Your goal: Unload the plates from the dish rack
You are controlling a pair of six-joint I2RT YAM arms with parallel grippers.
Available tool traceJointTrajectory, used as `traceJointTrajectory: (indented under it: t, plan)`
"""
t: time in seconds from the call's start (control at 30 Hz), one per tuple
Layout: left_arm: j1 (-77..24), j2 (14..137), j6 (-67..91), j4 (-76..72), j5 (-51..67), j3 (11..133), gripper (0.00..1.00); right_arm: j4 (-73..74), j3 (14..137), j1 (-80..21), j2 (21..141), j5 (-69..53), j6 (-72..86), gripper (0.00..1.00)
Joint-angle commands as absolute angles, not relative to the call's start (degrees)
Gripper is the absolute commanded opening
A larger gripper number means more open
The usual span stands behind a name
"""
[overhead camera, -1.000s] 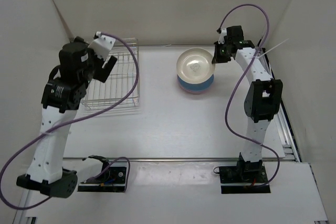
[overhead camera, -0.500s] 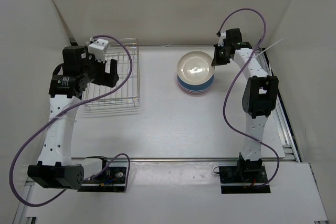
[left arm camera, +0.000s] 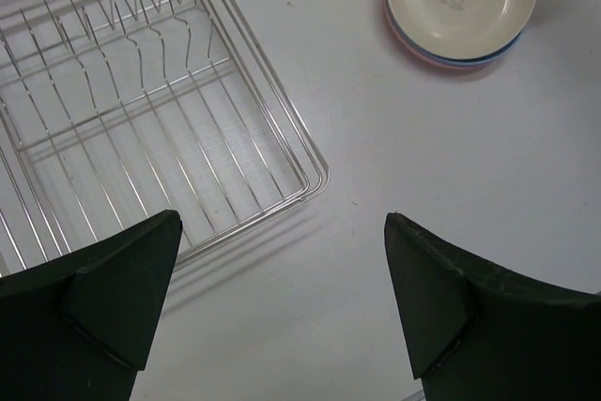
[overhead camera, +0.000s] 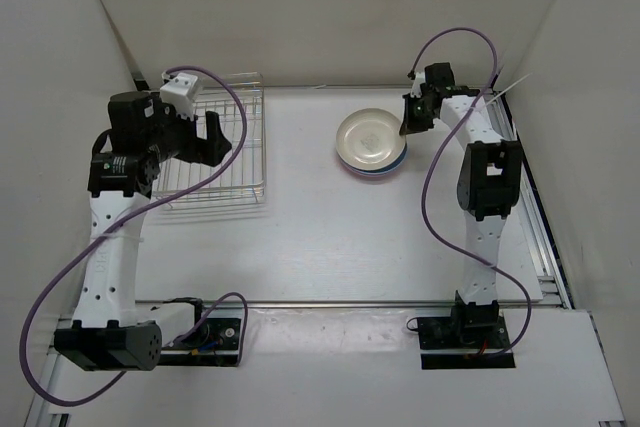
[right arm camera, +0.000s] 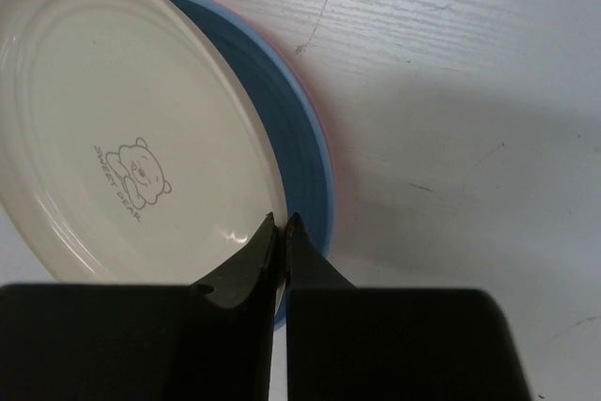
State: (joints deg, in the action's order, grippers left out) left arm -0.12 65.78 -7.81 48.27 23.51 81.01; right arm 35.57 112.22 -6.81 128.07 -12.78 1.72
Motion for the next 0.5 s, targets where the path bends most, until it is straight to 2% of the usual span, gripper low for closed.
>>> traceJointTrajectory:
  t: [0.0,0.23,0.37,0.43,0.47]
  plan:
    - [0.70,63.81,-7.29,47.29,26.46,84.90,1.00,33.84,114.34,-7.29,128.41,-13.97,1.58,0.00]
    - [1.23,63.81,-7.29,47.29,29.18,84.90,1.00,34.37,115.49,-7.29,129.99,-13.97,1.05,0.01]
    - [1.23,63.28,-7.29,47.81,29.71,84.90,1.00,34.37,115.49,-7.29,130.52,-13.45,1.05,0.27]
    - [1.75,63.28,-7.29,47.81,30.23,84.90,1.00,34.98,115.49,-7.29,130.52,-13.45,0.53,0.28]
    - [1.76,63.28,-7.29,47.81,30.23,84.90,1.00,34.98,115.49,-7.29,130.52,-13.45,0.53,0.34]
